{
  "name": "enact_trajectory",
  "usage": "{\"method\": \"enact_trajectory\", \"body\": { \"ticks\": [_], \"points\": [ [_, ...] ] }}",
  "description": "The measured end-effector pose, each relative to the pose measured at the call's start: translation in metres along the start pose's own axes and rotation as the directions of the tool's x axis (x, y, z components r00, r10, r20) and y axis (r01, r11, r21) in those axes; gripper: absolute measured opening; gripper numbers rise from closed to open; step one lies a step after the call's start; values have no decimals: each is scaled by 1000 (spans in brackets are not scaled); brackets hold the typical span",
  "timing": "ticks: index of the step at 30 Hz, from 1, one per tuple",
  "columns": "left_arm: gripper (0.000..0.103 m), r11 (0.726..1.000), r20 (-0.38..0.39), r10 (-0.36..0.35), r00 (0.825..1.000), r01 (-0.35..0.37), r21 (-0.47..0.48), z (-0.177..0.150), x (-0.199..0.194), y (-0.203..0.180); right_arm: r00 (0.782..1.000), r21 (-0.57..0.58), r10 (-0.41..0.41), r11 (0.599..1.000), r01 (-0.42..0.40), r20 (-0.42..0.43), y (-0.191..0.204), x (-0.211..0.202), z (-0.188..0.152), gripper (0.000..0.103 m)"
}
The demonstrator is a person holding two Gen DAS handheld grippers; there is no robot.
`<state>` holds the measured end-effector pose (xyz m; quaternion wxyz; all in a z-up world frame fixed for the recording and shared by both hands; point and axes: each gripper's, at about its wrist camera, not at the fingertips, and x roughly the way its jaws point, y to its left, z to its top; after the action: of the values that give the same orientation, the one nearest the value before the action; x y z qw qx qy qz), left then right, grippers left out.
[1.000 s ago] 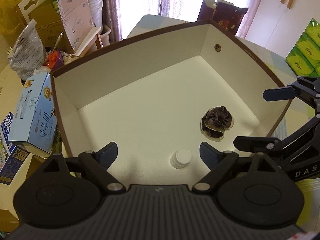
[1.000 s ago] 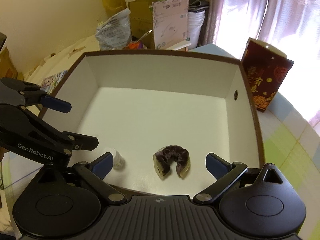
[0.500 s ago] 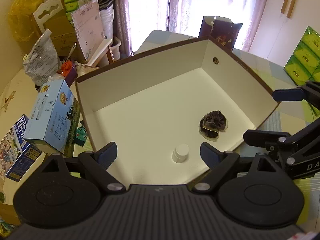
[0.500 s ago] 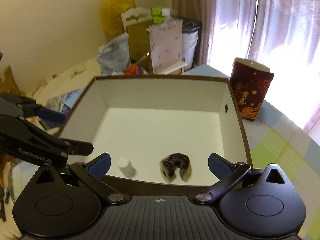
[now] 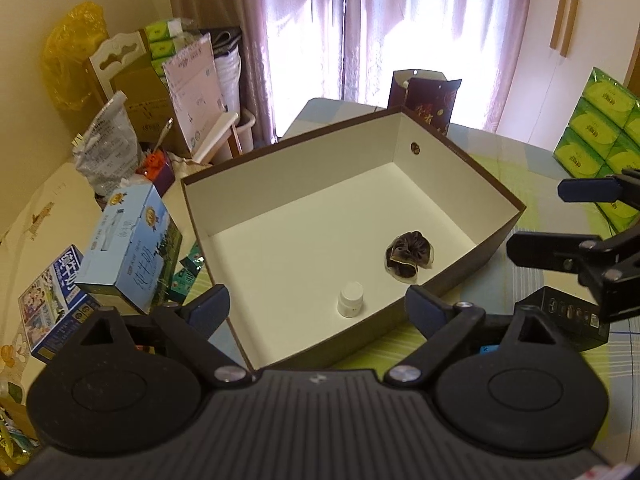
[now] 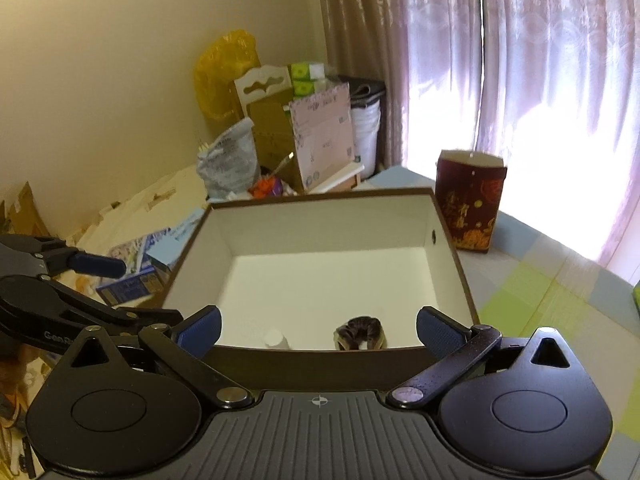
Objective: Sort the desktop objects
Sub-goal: 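Withdraw both tools from the box back toward the remaining items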
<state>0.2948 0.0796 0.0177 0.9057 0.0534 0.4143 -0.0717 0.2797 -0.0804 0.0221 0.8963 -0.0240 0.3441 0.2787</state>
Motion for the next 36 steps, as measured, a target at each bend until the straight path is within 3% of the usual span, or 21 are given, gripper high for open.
{"method": "enact_trajectory", "body": {
  "ticks": [7, 22, 36],
  "points": [
    [93, 1000, 45, 17, 999, -17, -5, -10, -30, -4, 999, 21, 23, 1000, -24, 40, 8, -32, -9, 101],
    [94, 1000, 99, -4, 995, 4, 2, -46, -81, -24, 997, -15, -35, 999, 37, 75, 23, -86, -56, 101],
    [94, 1000, 33, -26, 999, 25, 13, -102, -95, -40, 994, -55, -95, 994, 98, 59, 33, -122, -113, 101]
  ]
}}
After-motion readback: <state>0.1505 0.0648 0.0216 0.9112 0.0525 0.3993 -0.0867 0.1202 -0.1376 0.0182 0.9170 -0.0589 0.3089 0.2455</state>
